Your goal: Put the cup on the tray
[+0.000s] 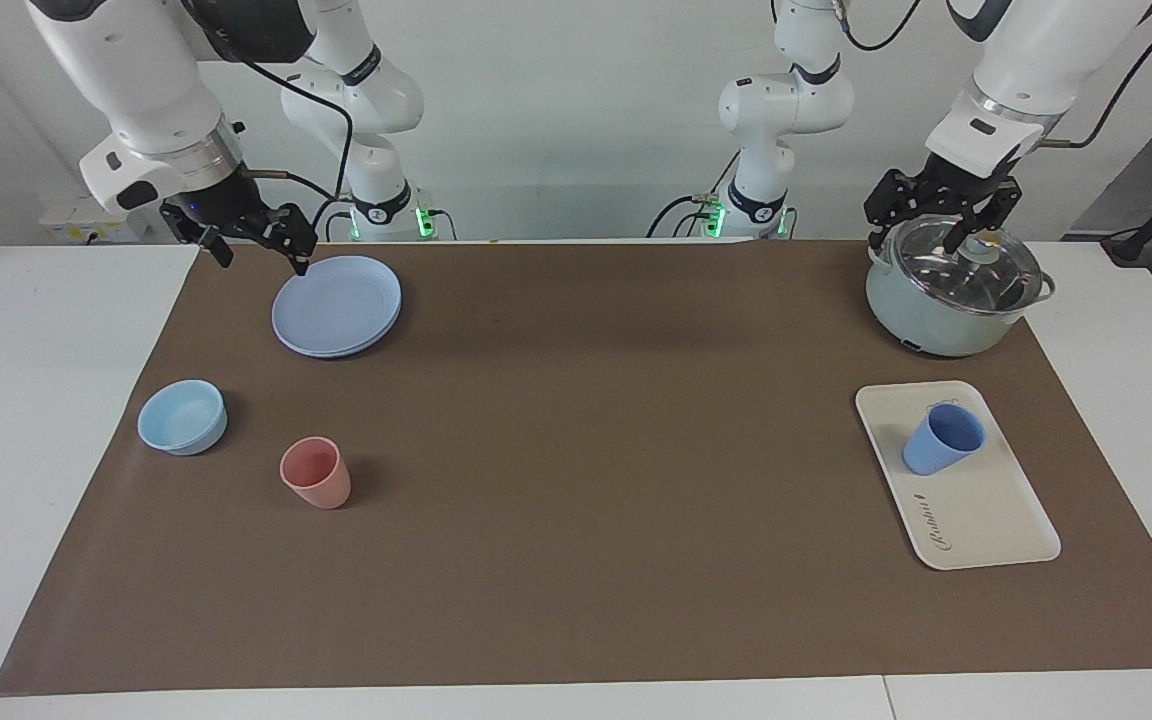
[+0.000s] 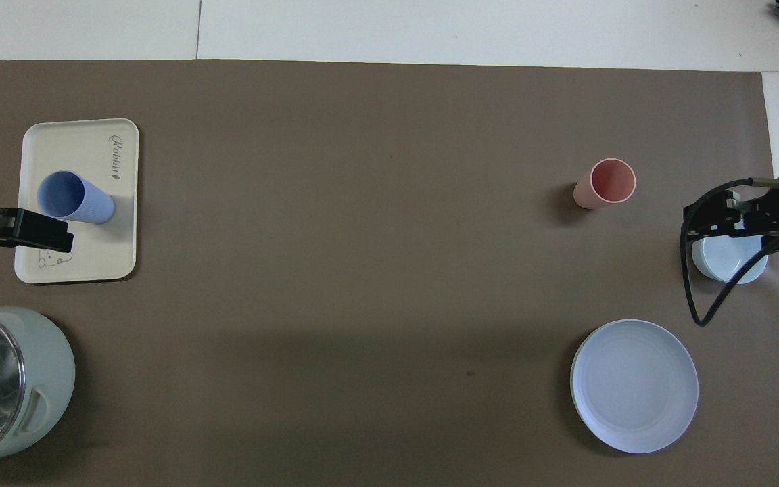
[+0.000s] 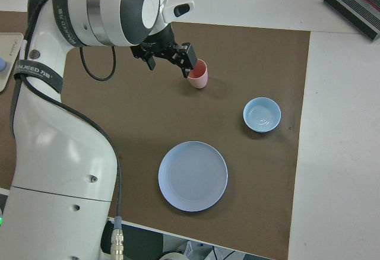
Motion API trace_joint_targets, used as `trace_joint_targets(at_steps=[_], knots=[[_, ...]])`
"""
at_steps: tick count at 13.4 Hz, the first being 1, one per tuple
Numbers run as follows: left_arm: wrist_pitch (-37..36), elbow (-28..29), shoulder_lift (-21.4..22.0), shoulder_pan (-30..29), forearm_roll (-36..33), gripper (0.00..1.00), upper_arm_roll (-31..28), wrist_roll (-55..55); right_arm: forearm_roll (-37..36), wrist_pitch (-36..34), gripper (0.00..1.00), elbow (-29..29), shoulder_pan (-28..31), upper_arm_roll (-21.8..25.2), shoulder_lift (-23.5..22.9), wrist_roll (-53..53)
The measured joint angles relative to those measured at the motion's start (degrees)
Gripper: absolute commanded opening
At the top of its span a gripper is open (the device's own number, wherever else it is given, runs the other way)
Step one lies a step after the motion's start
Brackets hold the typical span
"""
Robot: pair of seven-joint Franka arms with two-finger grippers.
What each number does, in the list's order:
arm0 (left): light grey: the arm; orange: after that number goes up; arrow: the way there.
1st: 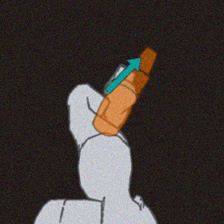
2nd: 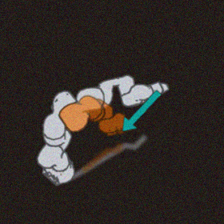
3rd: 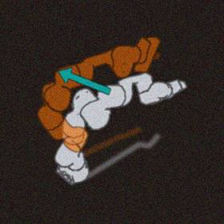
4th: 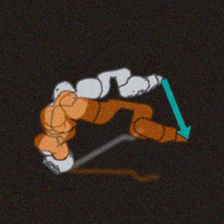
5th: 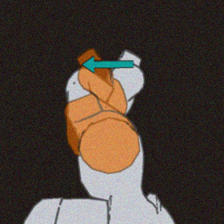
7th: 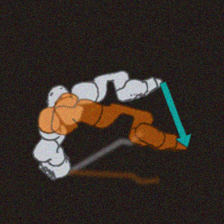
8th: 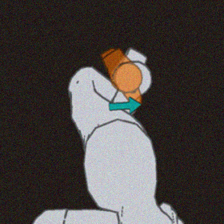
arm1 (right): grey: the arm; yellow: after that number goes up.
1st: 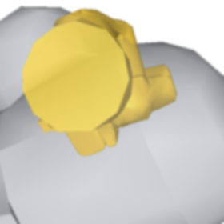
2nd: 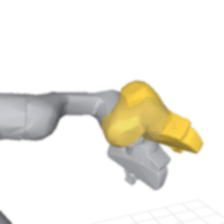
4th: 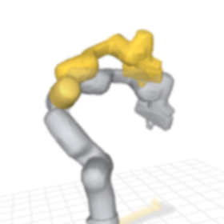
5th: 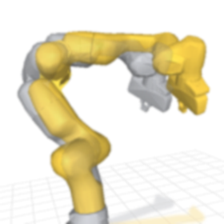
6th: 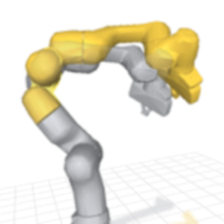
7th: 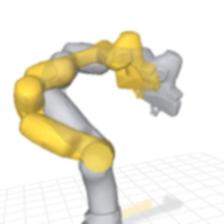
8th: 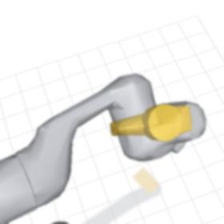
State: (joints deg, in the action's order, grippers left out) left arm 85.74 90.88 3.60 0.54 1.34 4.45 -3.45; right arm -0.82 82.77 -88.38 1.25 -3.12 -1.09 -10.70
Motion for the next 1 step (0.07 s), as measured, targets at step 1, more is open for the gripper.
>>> trace_joint_targets(at_steps=[1], knots=[[0.0,0.0,0.0,0.0,0.0,1.0,-0.01,0.0,0.0,0.14,1.0,-0.05,0.04,0.0,0.0,0.0]])
